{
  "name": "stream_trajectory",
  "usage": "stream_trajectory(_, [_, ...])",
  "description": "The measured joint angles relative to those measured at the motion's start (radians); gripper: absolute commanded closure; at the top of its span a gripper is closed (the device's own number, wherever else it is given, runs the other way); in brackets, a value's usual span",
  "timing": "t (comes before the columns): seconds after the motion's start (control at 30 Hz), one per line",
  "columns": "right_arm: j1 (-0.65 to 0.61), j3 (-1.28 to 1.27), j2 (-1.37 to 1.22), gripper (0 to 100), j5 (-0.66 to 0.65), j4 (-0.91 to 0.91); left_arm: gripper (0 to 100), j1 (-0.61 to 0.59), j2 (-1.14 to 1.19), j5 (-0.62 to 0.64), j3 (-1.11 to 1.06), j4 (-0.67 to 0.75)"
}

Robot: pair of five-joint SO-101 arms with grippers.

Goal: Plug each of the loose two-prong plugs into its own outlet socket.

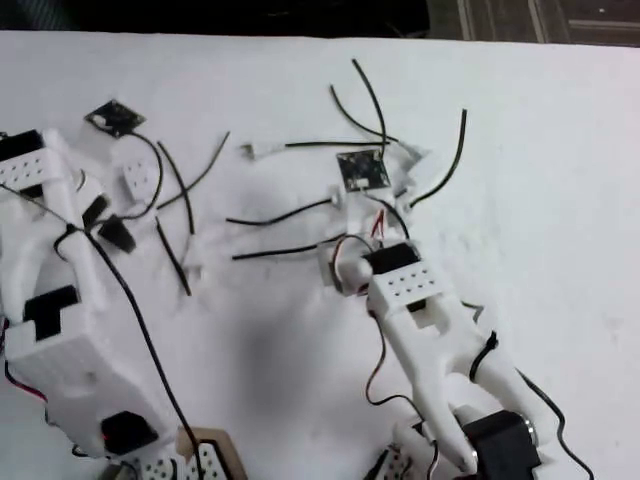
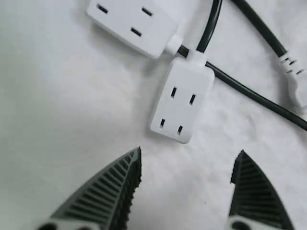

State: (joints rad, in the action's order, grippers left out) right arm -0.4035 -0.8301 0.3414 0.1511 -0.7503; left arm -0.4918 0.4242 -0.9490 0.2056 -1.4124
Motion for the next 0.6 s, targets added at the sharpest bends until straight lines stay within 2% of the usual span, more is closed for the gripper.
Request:
stream_trajectory(0.27, [0.0,0.0,0.0,85.1,0.0,0.0,70,0.041,0.175,0.0,0.16,0.0])
stream_trajectory(0.6, [0.0,0.0,0.0,85.1,0.0,0.0,83,0.044,0.361,0.0,0.298,-0.017])
